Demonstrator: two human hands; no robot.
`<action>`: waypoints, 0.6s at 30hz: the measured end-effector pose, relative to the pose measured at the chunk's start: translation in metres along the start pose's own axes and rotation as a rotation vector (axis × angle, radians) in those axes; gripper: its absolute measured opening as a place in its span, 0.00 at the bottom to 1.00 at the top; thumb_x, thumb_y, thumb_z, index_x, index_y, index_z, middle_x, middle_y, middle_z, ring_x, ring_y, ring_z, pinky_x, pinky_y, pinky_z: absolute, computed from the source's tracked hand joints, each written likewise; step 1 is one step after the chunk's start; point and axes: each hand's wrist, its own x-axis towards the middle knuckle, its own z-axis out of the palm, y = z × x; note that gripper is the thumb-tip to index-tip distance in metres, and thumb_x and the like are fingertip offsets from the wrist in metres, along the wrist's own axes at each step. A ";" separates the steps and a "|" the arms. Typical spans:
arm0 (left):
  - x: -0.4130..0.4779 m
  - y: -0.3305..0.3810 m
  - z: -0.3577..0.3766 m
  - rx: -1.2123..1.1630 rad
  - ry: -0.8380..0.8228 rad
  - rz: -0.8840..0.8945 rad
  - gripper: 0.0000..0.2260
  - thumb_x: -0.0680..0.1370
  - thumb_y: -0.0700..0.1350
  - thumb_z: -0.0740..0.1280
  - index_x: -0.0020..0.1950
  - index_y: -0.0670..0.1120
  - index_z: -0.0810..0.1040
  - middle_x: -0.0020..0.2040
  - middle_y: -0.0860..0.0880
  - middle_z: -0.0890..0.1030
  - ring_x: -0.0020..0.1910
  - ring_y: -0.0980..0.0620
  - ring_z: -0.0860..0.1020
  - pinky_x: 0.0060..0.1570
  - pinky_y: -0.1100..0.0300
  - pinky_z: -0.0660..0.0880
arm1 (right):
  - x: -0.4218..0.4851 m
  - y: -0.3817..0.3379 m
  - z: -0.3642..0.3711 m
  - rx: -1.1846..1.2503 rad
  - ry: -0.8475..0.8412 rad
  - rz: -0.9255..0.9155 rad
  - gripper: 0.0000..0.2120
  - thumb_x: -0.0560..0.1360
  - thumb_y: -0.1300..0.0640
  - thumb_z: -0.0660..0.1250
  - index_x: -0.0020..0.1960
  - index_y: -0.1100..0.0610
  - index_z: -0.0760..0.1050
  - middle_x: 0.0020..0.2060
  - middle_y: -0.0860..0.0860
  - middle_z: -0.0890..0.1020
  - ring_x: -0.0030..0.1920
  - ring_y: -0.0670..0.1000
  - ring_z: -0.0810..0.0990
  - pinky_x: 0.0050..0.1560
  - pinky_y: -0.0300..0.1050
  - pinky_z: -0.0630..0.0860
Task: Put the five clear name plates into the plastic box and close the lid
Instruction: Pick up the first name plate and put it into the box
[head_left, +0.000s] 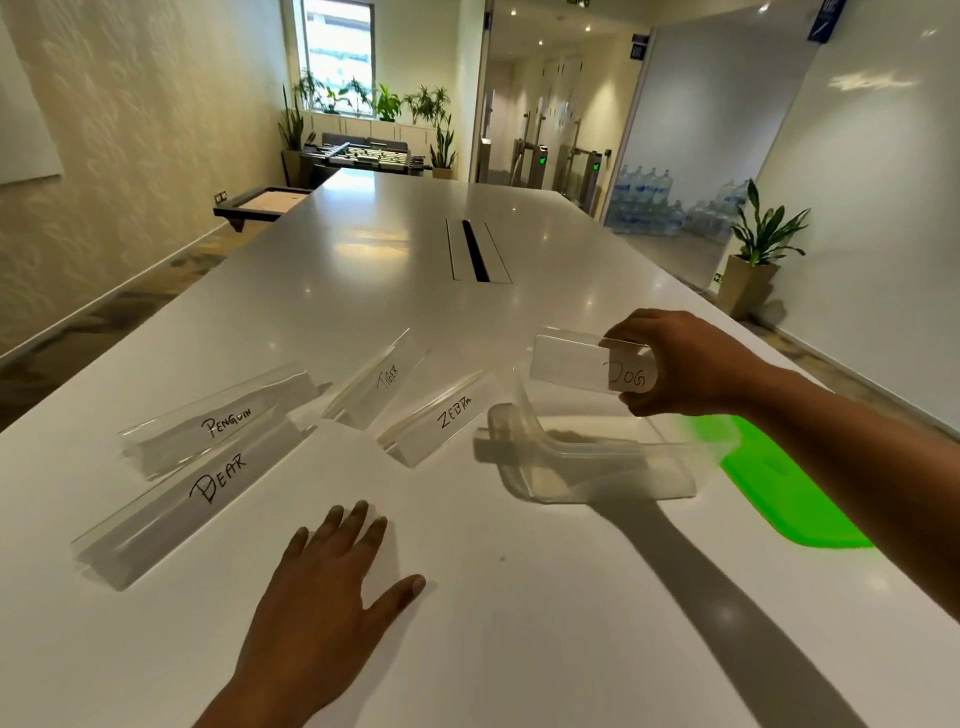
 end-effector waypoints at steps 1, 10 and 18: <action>0.000 0.000 0.001 0.008 -0.003 -0.004 0.49 0.65 0.78 0.31 0.80 0.55 0.54 0.81 0.56 0.50 0.79 0.56 0.47 0.77 0.55 0.44 | 0.003 0.005 0.003 -0.022 -0.013 0.002 0.33 0.57 0.50 0.80 0.60 0.49 0.75 0.53 0.47 0.79 0.48 0.50 0.76 0.44 0.47 0.79; 0.000 0.003 -0.002 0.001 -0.031 -0.052 0.47 0.65 0.78 0.33 0.79 0.57 0.54 0.80 0.59 0.49 0.79 0.59 0.46 0.78 0.55 0.44 | 0.022 0.029 0.038 -0.067 -0.151 0.029 0.31 0.58 0.50 0.78 0.60 0.47 0.74 0.51 0.46 0.79 0.48 0.51 0.76 0.43 0.48 0.79; 0.003 0.005 -0.004 0.010 -0.056 -0.069 0.45 0.65 0.77 0.37 0.79 0.58 0.53 0.80 0.59 0.48 0.79 0.59 0.46 0.78 0.55 0.43 | 0.036 0.034 0.069 -0.121 -0.282 0.026 0.32 0.59 0.49 0.78 0.61 0.48 0.74 0.52 0.46 0.78 0.48 0.51 0.76 0.42 0.47 0.79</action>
